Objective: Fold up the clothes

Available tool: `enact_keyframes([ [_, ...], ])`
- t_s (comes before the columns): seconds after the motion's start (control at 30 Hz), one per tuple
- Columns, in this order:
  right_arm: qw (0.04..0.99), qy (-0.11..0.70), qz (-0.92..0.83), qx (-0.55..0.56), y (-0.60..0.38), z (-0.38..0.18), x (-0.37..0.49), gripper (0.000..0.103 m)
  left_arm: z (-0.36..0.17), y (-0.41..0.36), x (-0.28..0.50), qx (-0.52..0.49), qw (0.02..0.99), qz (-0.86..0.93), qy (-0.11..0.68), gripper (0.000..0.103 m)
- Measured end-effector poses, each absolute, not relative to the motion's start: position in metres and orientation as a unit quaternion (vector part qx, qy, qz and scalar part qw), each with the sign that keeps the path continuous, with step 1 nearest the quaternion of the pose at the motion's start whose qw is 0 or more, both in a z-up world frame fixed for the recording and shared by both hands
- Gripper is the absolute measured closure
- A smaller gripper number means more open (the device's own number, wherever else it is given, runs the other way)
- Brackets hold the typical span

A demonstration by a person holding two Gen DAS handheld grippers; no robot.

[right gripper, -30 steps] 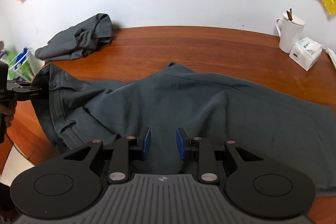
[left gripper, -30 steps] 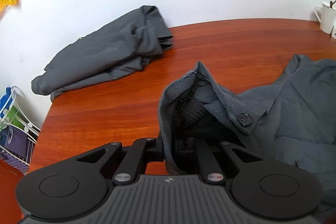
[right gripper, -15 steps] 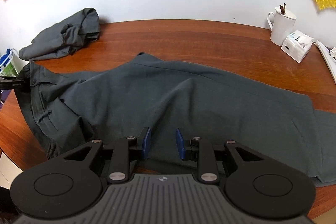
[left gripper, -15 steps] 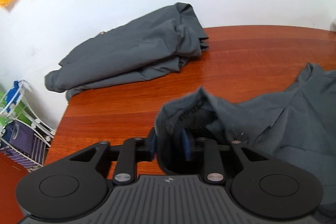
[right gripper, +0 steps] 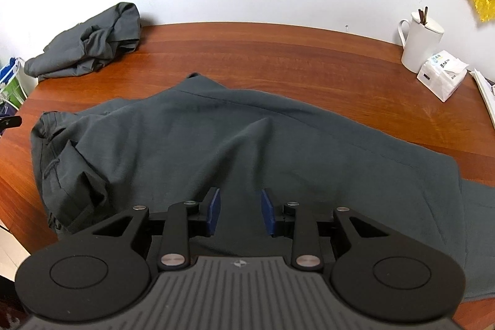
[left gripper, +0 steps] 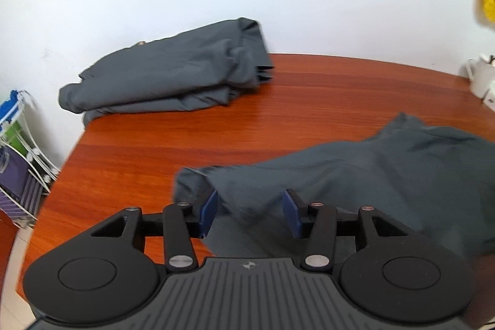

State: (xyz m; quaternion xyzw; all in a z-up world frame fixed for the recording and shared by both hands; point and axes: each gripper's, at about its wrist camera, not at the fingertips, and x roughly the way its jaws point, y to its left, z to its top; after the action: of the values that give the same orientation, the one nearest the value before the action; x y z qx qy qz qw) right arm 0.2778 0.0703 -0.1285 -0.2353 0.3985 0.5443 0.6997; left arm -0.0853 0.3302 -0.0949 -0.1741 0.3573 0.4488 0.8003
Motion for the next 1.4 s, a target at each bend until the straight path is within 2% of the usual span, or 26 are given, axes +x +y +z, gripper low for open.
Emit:
enact_keyframes([
  [0.37, 0.681, 0.393, 0.562, -0.257, 0.092, -0.137, 0.291, 0.069, -0.100, 0.265, -0.045, -0.204, 0.809, 0.417, 0.360, 0.055],
  [0.5, 0.670, 0.391, 0.574, -0.264, 0.091, -0.139, 0.300, 0.069, -0.100, 0.238, -0.032, -0.215, 0.813, 0.401, 0.363, 0.046],
  [0.7, 0.655, 0.386, 0.590, -0.273, 0.091, -0.141, 0.312, 0.068, -0.106, 0.204, -0.010, -0.233, 0.816, 0.377, 0.371, 0.046],
  [1.03, 0.645, 0.377, 0.600, -0.286, 0.085, -0.143, 0.323, 0.068, -0.133, 0.200, 0.015, -0.248, 0.805, 0.383, 0.380, 0.046],
  [1.07, 0.645, 0.377, 0.599, -0.288, 0.083, -0.144, 0.324, 0.068, -0.136, 0.202, 0.016, -0.248, 0.804, 0.384, 0.381, 0.050],
  [1.17, 0.647, 0.383, 0.593, -0.289, 0.077, -0.150, 0.326, 0.068, -0.144, 0.208, 0.017, -0.266, 0.802, 0.375, 0.380, 0.089],
  [1.2, 0.647, 0.386, 0.590, -0.290, 0.074, -0.152, 0.327, 0.068, -0.146, 0.211, 0.017, -0.274, 0.800, 0.373, 0.381, 0.096],
  [1.4, 0.650, 0.397, 0.578, -0.294, 0.062, -0.165, 0.328, 0.066, -0.133, 0.219, 0.004, -0.249, 0.811, 0.387, 0.362, 0.098],
])
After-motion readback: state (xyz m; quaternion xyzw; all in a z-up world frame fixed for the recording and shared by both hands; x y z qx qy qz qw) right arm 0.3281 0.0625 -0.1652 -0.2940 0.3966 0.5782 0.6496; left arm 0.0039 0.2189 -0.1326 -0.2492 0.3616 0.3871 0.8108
